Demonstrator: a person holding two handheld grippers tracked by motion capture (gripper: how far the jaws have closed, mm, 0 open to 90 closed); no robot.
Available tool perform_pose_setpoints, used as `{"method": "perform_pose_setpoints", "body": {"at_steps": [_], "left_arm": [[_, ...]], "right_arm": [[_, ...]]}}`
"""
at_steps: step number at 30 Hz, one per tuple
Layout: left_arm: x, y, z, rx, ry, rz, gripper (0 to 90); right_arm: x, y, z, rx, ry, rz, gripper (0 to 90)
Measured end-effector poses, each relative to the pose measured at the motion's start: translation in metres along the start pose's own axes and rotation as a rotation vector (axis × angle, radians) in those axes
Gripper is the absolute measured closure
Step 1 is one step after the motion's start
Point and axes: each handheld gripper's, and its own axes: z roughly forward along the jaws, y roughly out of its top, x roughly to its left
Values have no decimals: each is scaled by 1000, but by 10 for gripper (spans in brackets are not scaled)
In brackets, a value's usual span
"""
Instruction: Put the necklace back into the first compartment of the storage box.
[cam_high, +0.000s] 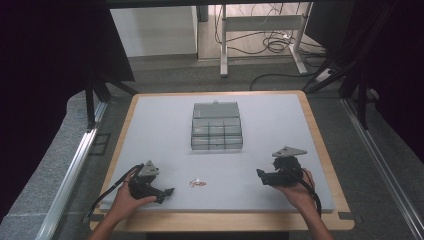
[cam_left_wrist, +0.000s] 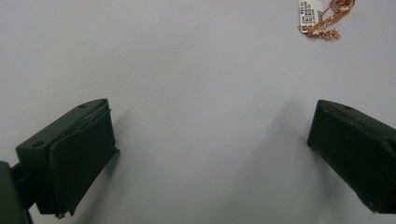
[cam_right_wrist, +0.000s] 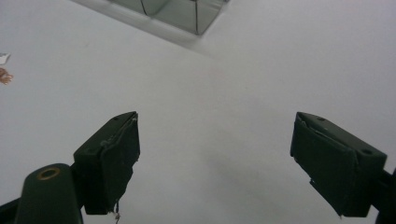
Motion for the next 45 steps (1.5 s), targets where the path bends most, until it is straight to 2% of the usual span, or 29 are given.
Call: {"method": "perform_pose_setpoints", "body": {"at_steps": [1, 9, 19, 25, 27, 28, 29, 32, 33, 34, 41, 45], "left_arm": [[0, 0, 0, 0, 0, 0, 5], [0, 0, 0, 1, 0, 0, 5], [0, 0, 0, 0, 0, -3, 5], [0, 0, 0, -2, 1, -3, 5], [0, 0, 0, 0, 1, -1, 5], [0, 0, 0, 0, 1, -1, 5], [0, 0, 0, 1, 1, -2, 5], [0, 0, 0, 1, 1, -2, 5], [0, 0, 0, 0, 1, -2, 5], [0, 0, 0, 0, 1, -2, 5], [0, 0, 0, 0, 2, -2, 5], [0, 0, 0, 0, 1, -2, 5]], "right_arm": [[3, 3, -4, 1, 2, -16, 155], [12, 14, -14, -21, 40, -42, 187], [22, 24, -19, -27, 85, -86, 248], [35, 34, -19, -24, 118, -119, 268], [44, 39, -17, -9, 143, -152, 278], [44, 39, -17, -9, 143, -152, 278], [50, 43, -15, -2, 155, -176, 287], [56, 46, -14, 6, 173, -185, 303], [63, 48, -10, 24, 193, -194, 315], [63, 48, -10, 24, 193, -194, 315], [85, 58, 8, 112, 241, -267, 354], [94, 63, 15, 140, 262, -288, 378]]}}
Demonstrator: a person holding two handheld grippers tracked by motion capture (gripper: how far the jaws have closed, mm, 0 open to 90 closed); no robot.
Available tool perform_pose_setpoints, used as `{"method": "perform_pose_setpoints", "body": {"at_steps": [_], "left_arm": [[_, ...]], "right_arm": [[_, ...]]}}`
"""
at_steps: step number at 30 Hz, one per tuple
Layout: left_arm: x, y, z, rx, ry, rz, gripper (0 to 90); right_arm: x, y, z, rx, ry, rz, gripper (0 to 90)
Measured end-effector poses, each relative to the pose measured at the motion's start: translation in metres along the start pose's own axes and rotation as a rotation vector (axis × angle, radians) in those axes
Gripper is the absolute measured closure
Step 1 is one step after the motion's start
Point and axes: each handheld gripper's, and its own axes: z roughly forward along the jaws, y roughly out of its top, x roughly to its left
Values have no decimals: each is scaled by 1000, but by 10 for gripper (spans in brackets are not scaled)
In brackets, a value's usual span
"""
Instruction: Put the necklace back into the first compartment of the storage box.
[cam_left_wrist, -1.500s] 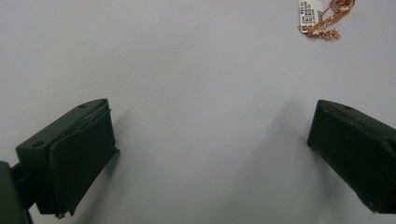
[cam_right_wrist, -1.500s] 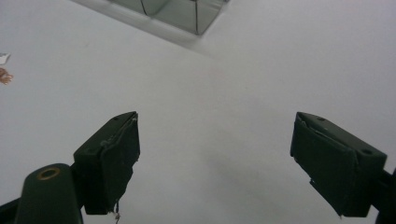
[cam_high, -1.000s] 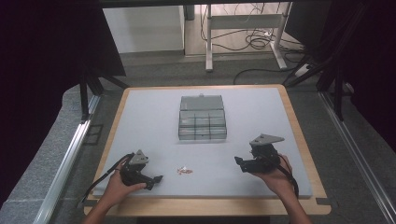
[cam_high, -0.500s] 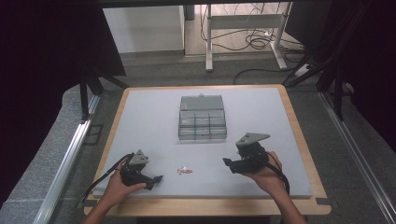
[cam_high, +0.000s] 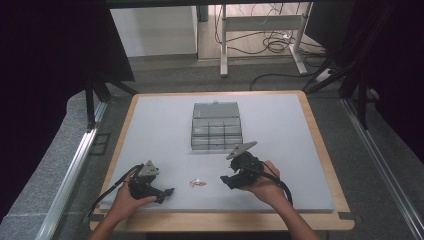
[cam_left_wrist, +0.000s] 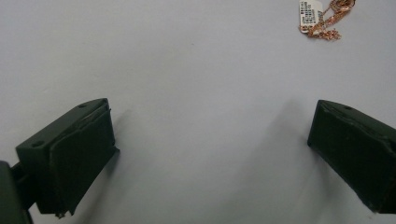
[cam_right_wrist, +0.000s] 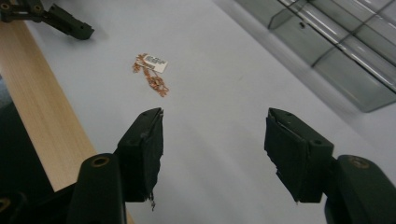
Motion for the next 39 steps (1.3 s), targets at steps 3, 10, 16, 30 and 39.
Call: {"method": "perform_pose_setpoints", "body": {"at_steps": [3, 10, 16, 30, 39], "left_arm": [[0, 0, 0, 0, 0, 0, 5], [0, 0, 0, 0, 1, 0, 5], [0, 0, 0, 0, 1, 1, 5], [0, 0, 0, -1, 1, 0, 5], [0, 0, 0, 1, 0, 2, 5]], "right_arm": [[2, 3, 4, 13, 14, -15, 392], [7, 12, 23, 61, 49, -38, 430], [11, 20, 40, 105, 78, -47, 468], [19, 31, 65, 159, 119, -77, 521], [23, 37, 80, 190, 140, -82, 539]]}}
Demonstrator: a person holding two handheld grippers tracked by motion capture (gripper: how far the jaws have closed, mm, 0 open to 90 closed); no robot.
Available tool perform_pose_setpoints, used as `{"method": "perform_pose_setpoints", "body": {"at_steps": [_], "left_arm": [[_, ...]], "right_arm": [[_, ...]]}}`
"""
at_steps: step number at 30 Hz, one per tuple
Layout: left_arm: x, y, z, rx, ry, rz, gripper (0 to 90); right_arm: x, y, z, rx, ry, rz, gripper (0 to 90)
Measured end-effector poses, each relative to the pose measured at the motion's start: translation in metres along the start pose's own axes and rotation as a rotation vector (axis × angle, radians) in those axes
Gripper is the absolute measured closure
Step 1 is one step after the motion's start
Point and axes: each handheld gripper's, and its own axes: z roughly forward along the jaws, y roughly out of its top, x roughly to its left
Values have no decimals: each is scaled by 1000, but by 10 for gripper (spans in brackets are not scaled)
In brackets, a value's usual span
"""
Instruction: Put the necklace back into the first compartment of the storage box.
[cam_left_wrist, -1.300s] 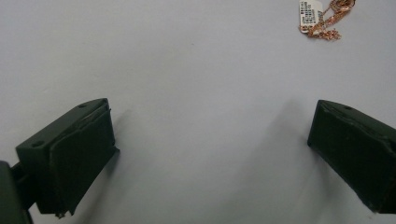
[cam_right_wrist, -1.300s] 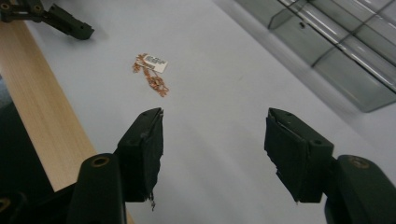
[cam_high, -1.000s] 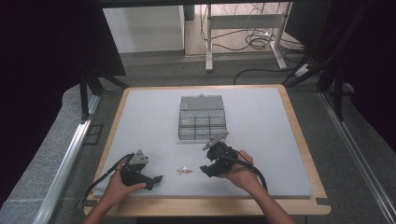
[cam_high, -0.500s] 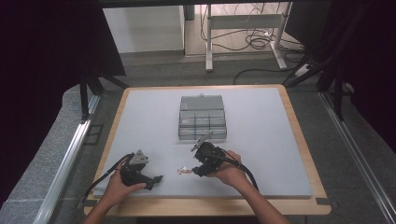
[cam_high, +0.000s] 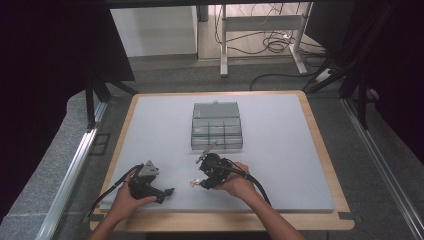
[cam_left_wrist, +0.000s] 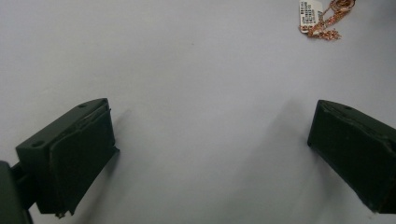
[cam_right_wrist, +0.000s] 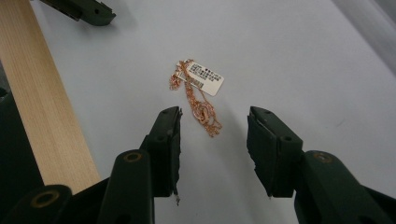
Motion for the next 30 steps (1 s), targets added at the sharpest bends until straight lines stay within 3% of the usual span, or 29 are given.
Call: {"method": "perform_pose_setpoints", "body": {"at_steps": [18, 23, 30], "left_arm": [[0, 0, 0, 0, -1, 0, 5], [0, 0, 0, 0, -1, 0, 5], [0, 0, 0, 1, -1, 0, 5]], "right_arm": [[3, 11, 19, 64, 10, -25, 603], [9, 14, 23, 92, -33, -69, 672], [9, 16, 23, 103, -51, -74, 727]]}}
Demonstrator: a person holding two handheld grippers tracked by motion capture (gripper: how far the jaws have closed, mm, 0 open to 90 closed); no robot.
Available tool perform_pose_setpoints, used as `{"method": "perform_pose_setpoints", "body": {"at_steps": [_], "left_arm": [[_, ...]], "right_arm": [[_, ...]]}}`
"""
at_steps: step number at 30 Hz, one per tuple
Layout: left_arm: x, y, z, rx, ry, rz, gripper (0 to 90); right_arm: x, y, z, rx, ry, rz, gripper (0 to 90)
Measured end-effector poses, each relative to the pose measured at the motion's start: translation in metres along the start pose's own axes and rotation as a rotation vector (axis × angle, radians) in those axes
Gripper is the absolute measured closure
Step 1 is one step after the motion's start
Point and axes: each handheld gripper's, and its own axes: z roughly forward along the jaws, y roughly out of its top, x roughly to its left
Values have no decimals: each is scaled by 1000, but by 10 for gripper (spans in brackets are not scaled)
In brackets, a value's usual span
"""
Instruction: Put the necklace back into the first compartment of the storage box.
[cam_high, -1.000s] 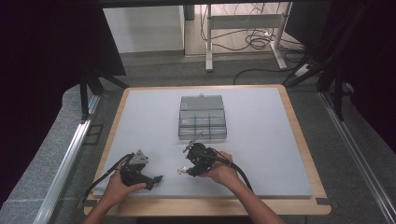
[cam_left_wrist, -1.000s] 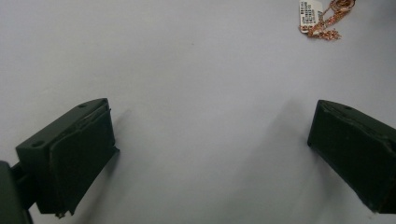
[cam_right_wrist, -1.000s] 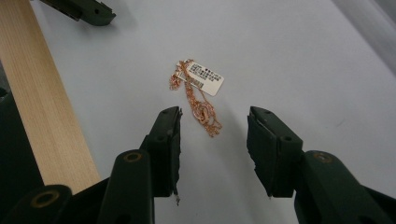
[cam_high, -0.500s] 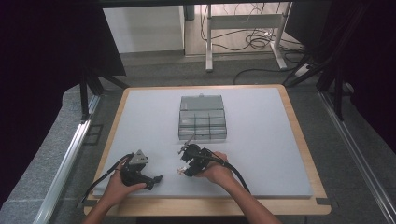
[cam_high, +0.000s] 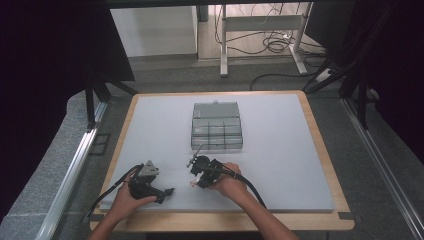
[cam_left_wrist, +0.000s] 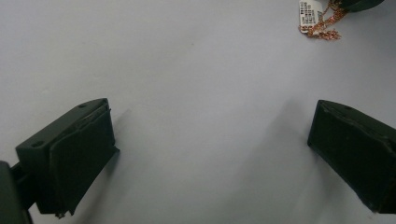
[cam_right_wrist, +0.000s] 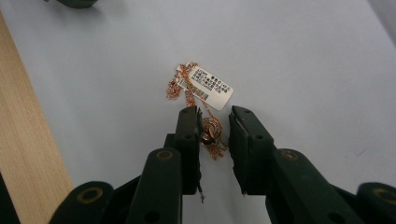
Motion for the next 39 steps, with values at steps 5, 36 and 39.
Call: {"method": "perform_pose_setpoints", "body": {"at_steps": [5, 36, 39], "left_arm": [[0, 0, 0, 0, 0, 0, 5], [0, 0, 0, -3, 1, -2, 5], [0, 0, 0, -3, 0, -2, 5]], "right_arm": [[1, 1, 0, 0, -2, -15, 793], [-11, -2, -18, -43, 32, 17, 879], [-12, -3, -22, -60, 30, 19, 879]]}}
